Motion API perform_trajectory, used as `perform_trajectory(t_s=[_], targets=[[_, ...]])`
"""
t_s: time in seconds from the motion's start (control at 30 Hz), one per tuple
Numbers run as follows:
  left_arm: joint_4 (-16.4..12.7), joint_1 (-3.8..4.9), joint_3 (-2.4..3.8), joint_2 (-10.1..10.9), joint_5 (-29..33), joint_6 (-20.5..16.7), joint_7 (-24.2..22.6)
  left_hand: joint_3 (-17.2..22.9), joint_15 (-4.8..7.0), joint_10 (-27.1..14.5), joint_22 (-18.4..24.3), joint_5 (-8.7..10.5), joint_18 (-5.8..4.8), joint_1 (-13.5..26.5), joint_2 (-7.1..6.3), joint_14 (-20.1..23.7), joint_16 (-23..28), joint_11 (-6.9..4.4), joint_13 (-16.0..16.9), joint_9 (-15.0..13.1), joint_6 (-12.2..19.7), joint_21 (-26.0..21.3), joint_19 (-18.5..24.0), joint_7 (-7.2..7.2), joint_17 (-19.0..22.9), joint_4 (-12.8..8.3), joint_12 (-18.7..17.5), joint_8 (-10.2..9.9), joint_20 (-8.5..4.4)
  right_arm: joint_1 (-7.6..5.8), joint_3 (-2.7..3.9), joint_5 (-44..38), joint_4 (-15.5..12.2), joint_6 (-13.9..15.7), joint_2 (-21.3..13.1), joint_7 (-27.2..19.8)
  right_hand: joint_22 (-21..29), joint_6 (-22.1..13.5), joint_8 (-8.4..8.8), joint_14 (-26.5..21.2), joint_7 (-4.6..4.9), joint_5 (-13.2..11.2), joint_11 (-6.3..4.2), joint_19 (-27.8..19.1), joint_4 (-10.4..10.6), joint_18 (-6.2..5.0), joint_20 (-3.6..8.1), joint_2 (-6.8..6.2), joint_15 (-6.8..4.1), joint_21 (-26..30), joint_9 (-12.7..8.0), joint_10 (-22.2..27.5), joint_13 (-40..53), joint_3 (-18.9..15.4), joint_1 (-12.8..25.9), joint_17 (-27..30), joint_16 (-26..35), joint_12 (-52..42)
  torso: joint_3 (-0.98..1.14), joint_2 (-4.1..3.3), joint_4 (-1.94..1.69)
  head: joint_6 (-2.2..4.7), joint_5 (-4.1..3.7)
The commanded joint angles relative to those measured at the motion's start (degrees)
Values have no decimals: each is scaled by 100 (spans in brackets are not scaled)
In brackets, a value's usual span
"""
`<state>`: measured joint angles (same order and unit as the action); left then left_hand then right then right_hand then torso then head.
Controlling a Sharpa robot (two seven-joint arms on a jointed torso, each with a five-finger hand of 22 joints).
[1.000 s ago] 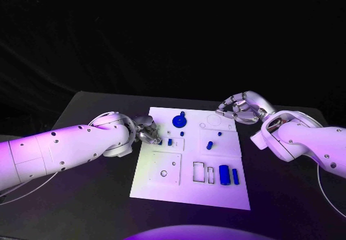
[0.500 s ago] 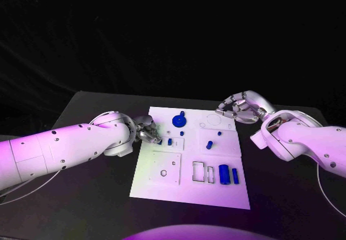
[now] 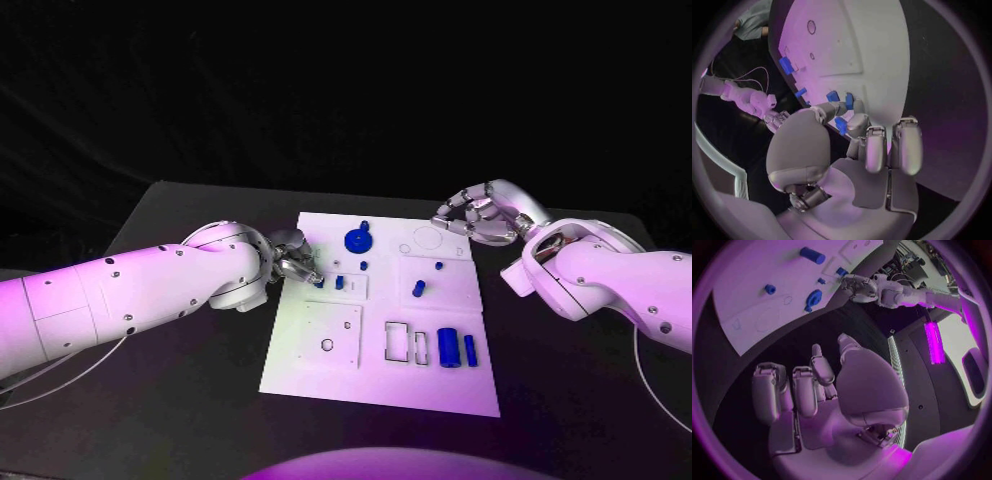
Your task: Assemble the parts on the task board
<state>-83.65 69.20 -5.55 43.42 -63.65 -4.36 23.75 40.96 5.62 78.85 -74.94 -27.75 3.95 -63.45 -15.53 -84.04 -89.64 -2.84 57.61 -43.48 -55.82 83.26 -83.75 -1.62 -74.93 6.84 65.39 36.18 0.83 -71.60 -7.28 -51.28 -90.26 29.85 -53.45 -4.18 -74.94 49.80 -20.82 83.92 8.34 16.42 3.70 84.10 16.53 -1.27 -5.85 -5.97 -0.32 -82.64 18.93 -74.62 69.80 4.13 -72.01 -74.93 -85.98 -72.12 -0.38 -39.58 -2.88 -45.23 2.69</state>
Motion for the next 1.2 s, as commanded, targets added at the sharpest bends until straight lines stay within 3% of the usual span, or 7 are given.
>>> perform_trajectory(t_s=[0.03,0.3,0.93,1.2], targets=[[-15,-47,-36,-54,132,132,75,-45,48,30,-115,3,-88,54,8,-596,-36,-21,29,-4,-74,-1,8,73,-1507,19,50,-27,-47,5,0,-14,1,-2,4,-57,-1013,-13,-30,377,-33,25,-34,137,9,-76,47,56,-43,26,-9,24,-5,-39,15,-447,30,35,1,-1,-2,-2,-6],[-4,-46,-35,-69,129,158,111,-174,59,38,-116,12,-89,78,-20,-596,-36,-34,66,-10,-110,-3,6,88,-1507,102,71,-38,-60,7,0,-13,4,-2,4,-58,-1013,-13,-30,377,-33,25,-34,137,9,-76,47,56,-43,26,-9,24,-5,-39,15,-447,30,35,-8,4,-7,-20,-15],[11,-44,-34,-91,103,138,148,-959,76,38,-137,18,-95,87,-56,-596,-36,-52,123,-26,-237,-5,-9,110,-1507,612,69,-117,-79,10,0,-5,16,11,6,-68,-1014,-17,-30,376,-32,26,-34,138,11,-76,47,58,-44,25,-10,30,-12,-45,20,-442,32,41,-6,4,-4,-31,-19],[14,-44,-34,-98,102,142,151,-1034,78,36,-138,13,-94,54,-49,-596,-36,-55,123,-30,-245,-6,-10,114,-1507,655,63,-122,-81,11,0,-4,16,12,6,-69,-1014,-17,-30,376,-32,26,-34,138,11,-76,47,58,-44,25,-10,30,-12,-45,20,-442,32,41,-5,2,-3,-32,-22]])
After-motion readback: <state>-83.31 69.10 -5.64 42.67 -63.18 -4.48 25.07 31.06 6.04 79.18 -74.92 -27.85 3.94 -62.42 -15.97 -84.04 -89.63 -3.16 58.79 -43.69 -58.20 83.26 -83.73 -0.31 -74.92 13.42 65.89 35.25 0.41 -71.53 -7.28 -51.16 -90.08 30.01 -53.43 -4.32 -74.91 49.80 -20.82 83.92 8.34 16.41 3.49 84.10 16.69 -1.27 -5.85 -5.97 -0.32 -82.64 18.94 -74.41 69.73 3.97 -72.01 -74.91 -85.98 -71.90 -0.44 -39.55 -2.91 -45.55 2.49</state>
